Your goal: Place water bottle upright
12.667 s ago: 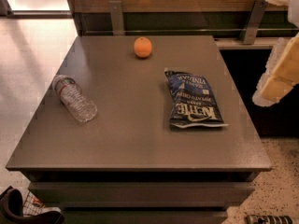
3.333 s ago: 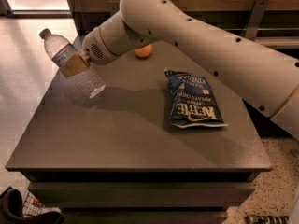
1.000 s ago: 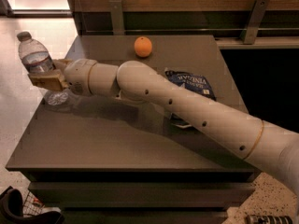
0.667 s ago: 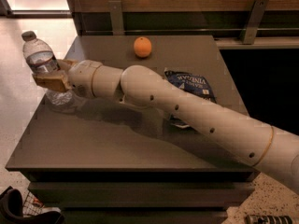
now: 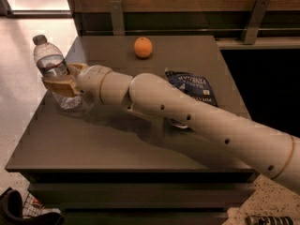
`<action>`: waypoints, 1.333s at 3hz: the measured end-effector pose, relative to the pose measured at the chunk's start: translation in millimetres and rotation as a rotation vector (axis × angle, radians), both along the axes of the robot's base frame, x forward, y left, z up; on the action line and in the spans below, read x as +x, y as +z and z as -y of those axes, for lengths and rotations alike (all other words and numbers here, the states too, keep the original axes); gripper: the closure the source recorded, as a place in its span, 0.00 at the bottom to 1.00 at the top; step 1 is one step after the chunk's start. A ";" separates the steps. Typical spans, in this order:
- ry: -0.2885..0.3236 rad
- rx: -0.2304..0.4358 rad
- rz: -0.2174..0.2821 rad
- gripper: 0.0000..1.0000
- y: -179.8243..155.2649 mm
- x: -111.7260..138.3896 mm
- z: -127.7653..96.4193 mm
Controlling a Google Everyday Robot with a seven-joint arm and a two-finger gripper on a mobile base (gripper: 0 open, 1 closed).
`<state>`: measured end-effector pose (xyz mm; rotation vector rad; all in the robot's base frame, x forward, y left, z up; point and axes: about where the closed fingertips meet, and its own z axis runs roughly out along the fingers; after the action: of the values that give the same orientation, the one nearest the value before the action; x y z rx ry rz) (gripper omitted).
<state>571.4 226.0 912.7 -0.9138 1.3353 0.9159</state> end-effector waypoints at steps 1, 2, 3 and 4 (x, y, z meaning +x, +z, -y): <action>-0.003 0.004 -0.016 1.00 -9.1 0.0 1.6; 0.001 0.025 -0.041 1.00 -24.5 0.4 0.2; 0.001 0.025 -0.041 1.00 -21.3 0.4 0.2; 0.001 0.025 -0.041 0.86 -20.0 0.4 0.1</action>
Offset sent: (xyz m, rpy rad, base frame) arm 0.0035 -0.0012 -0.0476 0.0559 0.0784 0.0004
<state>571.8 225.9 892.7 -0.8810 1.3553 0.9544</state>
